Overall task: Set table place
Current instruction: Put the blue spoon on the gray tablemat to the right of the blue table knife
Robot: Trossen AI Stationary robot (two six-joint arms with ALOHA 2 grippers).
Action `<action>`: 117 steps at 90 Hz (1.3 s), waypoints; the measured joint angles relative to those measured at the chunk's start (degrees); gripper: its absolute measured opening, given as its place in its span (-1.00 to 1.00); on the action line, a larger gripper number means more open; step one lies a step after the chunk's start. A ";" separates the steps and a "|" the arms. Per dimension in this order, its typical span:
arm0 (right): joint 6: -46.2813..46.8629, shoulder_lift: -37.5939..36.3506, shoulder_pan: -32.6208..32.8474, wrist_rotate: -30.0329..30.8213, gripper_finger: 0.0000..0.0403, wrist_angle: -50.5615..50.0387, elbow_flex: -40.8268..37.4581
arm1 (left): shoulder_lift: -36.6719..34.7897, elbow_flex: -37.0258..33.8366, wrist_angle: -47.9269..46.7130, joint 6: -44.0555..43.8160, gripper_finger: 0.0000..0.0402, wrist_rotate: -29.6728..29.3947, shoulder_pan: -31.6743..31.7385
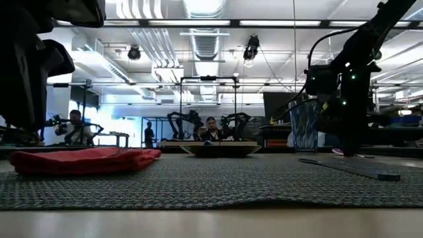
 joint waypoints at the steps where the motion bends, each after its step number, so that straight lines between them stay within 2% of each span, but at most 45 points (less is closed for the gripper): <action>1: -0.01 0.01 -0.02 0.03 -0.93 0.06 -0.01 | 0.00 0.00 0.03 -0.01 -0.62 0.00 0.00; 21: -0.65 -0.47 0.18 0.25 -0.99 -0.33 -0.04 | 0.00 0.00 0.57 0.00 -0.63 0.00 0.00; 31: -0.33 -2.43 1.41 -0.07 -1.00 -4.38 0.10 | 0.00 0.02 0.60 -0.01 -0.63 0.00 0.00; 48: 4.03 -10.47 5.82 -4.74 -1.00 -14.91 1.11 | 0.00 0.03 0.67 0.00 -0.63 -0.41 0.00; 56: 8.06 -15.54 9.80 -8.88 -1.00 -15.90 1.00 | 0.00 0.04 0.74 0.96 -0.63 -0.44 0.00; 69: 18.44 -22.63 19.29 -13.77 -1.00 -15.64 1.09 | 0.00 0.04 0.71 3.75 -0.63 -0.56 0.06; 79: 29.93 -25.16 30.20 -13.78 -1.00 -14.10 1.09 | 0.00 0.04 0.71 5.52 -0.63 -2.45 0.19; 103: 59.94 -20.16 57.04 -0.27 -1.00 -5.30 1.11 | 0.00 0.04 0.65 7.74 -0.63 -4.73 1.13; 109: 65.45 -17.37 61.38 2.20 -1.00 -3.24 1.11 | 0.00 0.04 0.72 7.69 -0.63 -5.06 1.24; 117: 69.30 -12.72 64.34 2.42 -1.00 -0.48 1.11 | 0.00 0.00 0.85 7.65 -0.63 -6.42 1.25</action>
